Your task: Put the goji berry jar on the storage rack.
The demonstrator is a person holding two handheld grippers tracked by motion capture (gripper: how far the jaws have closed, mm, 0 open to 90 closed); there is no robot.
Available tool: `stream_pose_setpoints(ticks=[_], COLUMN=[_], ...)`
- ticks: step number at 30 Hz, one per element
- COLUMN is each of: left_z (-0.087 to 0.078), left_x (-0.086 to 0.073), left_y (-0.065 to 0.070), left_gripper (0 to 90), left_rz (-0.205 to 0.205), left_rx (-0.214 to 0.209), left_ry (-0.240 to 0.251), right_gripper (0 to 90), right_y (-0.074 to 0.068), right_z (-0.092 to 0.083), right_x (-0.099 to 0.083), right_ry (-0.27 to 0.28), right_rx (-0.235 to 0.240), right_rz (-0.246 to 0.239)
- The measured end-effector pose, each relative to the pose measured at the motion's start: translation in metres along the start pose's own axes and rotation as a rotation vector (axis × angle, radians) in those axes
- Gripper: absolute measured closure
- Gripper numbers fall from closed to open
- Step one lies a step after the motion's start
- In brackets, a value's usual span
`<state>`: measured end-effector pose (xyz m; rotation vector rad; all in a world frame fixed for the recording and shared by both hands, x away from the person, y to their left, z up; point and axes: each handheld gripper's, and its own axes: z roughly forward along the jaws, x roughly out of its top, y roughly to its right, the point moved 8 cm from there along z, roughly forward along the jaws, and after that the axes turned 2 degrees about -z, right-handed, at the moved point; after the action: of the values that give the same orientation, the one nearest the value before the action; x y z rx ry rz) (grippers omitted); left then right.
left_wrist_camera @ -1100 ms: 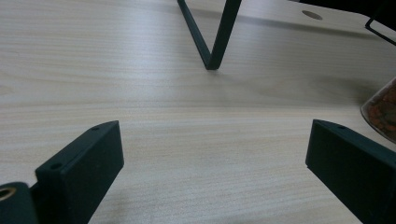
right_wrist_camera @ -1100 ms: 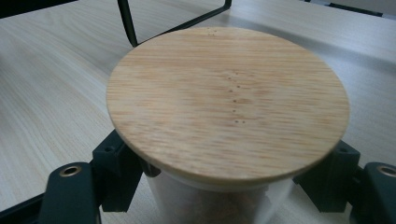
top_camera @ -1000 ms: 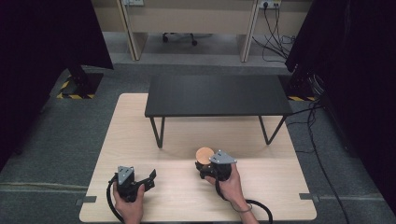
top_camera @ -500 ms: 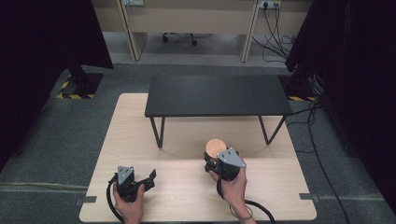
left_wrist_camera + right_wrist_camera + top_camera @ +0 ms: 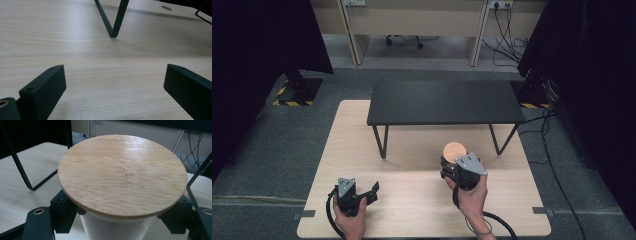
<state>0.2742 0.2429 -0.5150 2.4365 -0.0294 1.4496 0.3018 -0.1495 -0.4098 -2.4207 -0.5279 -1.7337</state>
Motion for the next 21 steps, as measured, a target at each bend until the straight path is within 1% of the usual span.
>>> stream_pose_setpoints(ticks=[1,2,7,8,10,15,16,17,18,19,21], left_z=[0.000,0.000,0.000,0.000,0.000,0.000,0.000,0.000,0.000,0.000,0.000], left_x=[0.000,0.000,0.000,0.000,0.000,0.000,0.000,0.000,0.000,0.000,0.000], left_y=[0.000,0.000,0.000,0.000,0.000,0.000,0.000,0.000,0.000,0.000,0.000], left_gripper=[3.4,3.4,3.4,3.4,3.4,3.4,3.4,3.4,3.4,3.4,3.4], left_rz=[0.000,0.001,0.000,0.000,-0.001,0.001,0.000,0.000,0.000,0.000,0.001], left_rx=[0.000,0.000,-0.001,-0.001,-0.002,-0.002,-0.002,-0.002,-0.002,-0.002,-0.003], left_ry=[0.000,0.000,0.000,-0.001,0.000,-0.001,-0.001,-0.001,-0.002,-0.002,-0.002], right_gripper=[25.9,25.9,25.9,25.9,25.9,26.0,26.0,26.0,25.9,25.9,26.0], right_y=[0.000,0.004,0.011,0.011,0.015,0.020,0.022,0.022,0.024,0.024,0.027], right_z=[0.000,-0.004,-0.008,-0.008,-0.009,-0.011,-0.013,-0.013,-0.014,-0.014,-0.015], right_x=[0.000,0.008,0.028,0.028,0.036,0.046,0.052,0.052,0.059,0.059,0.067], right_ry=[0.000,0.013,0.035,0.035,0.039,0.046,0.053,0.053,0.062,0.062,0.073], right_rx=[0.000,-0.007,-0.033,-0.033,-0.039,-0.048,-0.051,-0.051,-0.057,-0.057,-0.064], right_rz=[0.000,0.005,0.003,0.003,0.007,0.015,0.019,0.019,0.015,0.015,0.015])
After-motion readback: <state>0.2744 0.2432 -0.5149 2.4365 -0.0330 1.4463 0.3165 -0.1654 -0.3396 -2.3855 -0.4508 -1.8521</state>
